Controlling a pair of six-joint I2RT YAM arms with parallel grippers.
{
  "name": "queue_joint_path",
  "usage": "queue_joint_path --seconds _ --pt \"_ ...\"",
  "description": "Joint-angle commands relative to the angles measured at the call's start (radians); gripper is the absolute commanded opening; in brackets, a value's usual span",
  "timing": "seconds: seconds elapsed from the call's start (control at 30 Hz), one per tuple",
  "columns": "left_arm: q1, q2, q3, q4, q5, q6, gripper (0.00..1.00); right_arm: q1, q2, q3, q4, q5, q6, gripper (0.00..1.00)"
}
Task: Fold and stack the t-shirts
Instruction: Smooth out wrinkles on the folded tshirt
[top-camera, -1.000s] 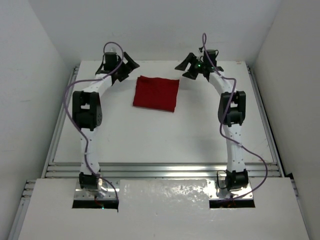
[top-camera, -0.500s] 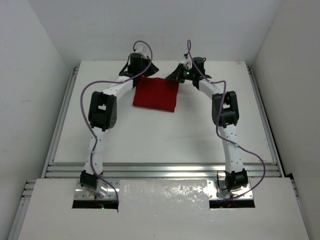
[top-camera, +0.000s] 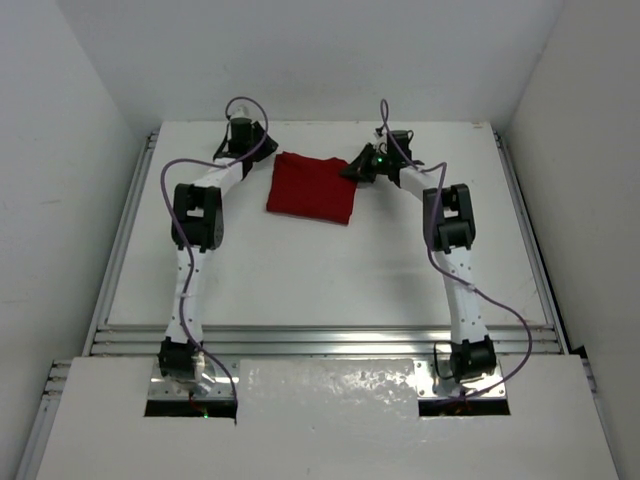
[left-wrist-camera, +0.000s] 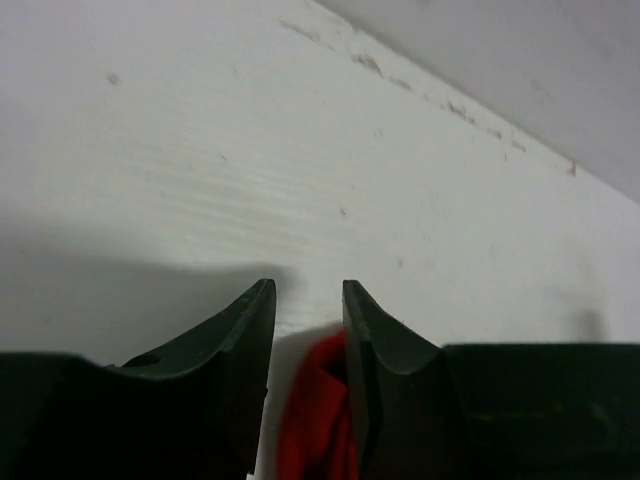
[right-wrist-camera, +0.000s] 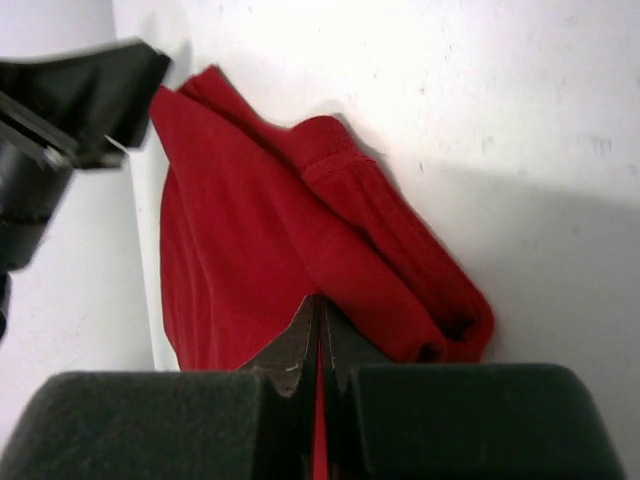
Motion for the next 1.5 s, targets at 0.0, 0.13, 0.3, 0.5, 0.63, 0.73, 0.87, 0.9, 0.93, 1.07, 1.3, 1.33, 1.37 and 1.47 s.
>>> queue_joint_path --seconds 0.0,0.13,0.3,0.5,0.63,0.73,0.87,0.9,0.93,1.07,1.3,1.33,1.37,1.47 --pt "0.007 0.008 0.105 0.045 -0.070 0.020 0.32 -0.010 -0.048 -0.043 -0.094 0.018 -0.072 0.00" --pt "0.015 -0.130 0.055 0.007 -0.104 0.053 0.34 -0.028 -0.028 0.032 0.001 -0.190 -0.050 0.02" --pt "-0.014 -0.509 -0.245 -0.010 -0.219 0.087 0.66 -0.042 -0.172 0.076 -0.077 -0.107 -0.144 0.50" --pt "-0.077 -0.784 -0.624 -0.055 -0.213 0.073 0.34 -0.039 -0.514 -0.217 -0.082 -0.033 -0.194 0.59" --pt "-0.086 -0.777 -0.681 -0.142 -0.123 0.086 0.23 -0.022 -0.716 -0.511 -0.118 -0.018 -0.232 0.61" --pt "-0.071 -0.769 -0.764 -0.055 -0.007 0.108 0.48 0.004 -0.928 -0.735 -0.123 0.039 -0.275 0.64" --pt "-0.028 -0.593 -0.642 0.032 0.155 0.145 0.33 0.036 -1.181 -0.983 -0.095 0.030 -0.307 0.64" --pt "-0.022 -0.558 -0.619 0.049 0.189 0.142 0.32 0.044 -1.212 -1.024 -0.094 0.047 -0.321 0.65" --pt "-0.019 -0.526 -0.588 0.051 0.211 0.137 0.32 0.046 -1.232 -1.055 -0.092 0.071 -0.336 0.65" --pt "-0.010 -0.361 -0.389 0.007 0.275 0.137 0.32 0.047 -1.220 -1.120 -0.117 0.081 -0.402 0.67" --pt "-0.008 -0.248 -0.342 -0.001 0.315 0.136 0.15 0.049 -1.041 -1.078 -0.042 0.033 -0.381 0.65" --pt "-0.008 -0.249 -0.362 -0.004 0.317 0.136 0.07 0.049 -1.022 -1.072 -0.042 0.032 -0.376 0.65" --pt "-0.008 -0.270 -0.385 -0.003 0.317 0.126 0.00 0.050 -1.004 -1.068 -0.027 0.030 -0.369 0.64" --pt "-0.013 -0.414 -0.619 0.116 0.328 0.085 0.00 0.058 -0.921 -1.052 0.053 0.021 -0.332 0.63"
